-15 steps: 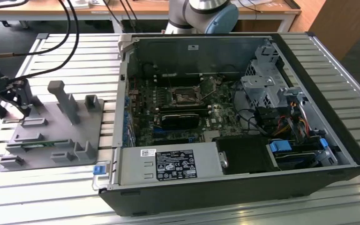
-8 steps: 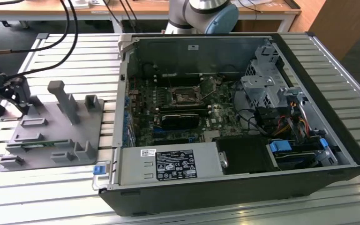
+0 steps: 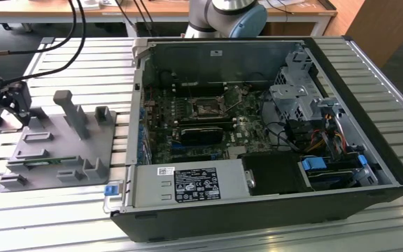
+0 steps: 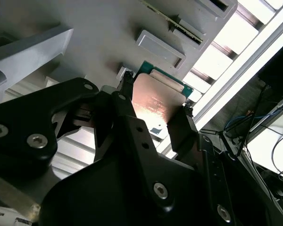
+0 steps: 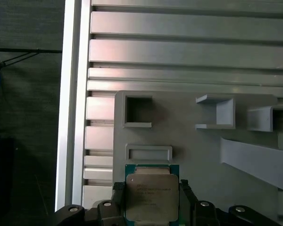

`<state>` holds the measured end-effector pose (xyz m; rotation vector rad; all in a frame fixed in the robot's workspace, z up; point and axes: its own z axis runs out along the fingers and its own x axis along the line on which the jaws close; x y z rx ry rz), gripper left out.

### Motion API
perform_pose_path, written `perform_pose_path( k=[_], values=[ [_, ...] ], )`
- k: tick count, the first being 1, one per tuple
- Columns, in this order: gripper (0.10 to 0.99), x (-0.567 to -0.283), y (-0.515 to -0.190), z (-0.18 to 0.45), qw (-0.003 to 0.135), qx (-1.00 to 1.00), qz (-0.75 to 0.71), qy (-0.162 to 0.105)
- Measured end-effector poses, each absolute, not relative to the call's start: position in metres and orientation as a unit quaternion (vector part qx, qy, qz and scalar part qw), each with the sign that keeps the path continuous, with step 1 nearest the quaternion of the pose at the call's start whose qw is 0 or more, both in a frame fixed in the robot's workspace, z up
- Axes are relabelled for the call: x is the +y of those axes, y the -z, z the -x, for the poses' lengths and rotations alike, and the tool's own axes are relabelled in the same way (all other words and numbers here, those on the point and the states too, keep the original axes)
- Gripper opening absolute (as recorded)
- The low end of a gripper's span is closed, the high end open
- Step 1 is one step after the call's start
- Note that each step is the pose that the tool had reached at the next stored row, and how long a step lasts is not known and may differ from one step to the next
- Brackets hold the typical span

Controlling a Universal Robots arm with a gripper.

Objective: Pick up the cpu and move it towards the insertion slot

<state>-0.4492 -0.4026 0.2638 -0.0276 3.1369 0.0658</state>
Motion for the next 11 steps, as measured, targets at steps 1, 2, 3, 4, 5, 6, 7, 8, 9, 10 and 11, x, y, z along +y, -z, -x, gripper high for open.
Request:
perform_pose_path(
  k=[1,2,3,4,5,6,7,8,9,10,11],
  values=[
    [0.541,-0.403,-0.265,0.449,0.002,1.0,0.009,-0.021],
    [0.541,-0.403,-0.267,0.449,0.002,1.0,0.009,-0.021],
    [0.541,-0.403,-0.268,0.449,0.002,1.0,0.009,-0.021],
    [0.541,-0.403,-0.269,0.449,0.002,1.0,0.009,-0.021],
    [0.541,-0.403,-0.271,0.449,0.002,1.0,0.009,-0.021],
    [0.541,-0.403,-0.272,0.449,0.002,1.0,0.009,-0.021],
    [0.541,-0.403,-0.273,0.449,0.002,1.0,0.009,-0.021],
    [0.541,-0.403,-0.274,0.449,0.002,1.0,0.009,-0.021],
    [0.541,-0.403,-0.276,0.449,0.002,1.0,0.009,-0.021],
    [0.541,-0.403,-0.277,0.449,0.002,1.0,0.009,-0.021],
    [0.541,-0.403,-0.278,0.449,0.002,1.0,0.009,-0.021]
  ],
)
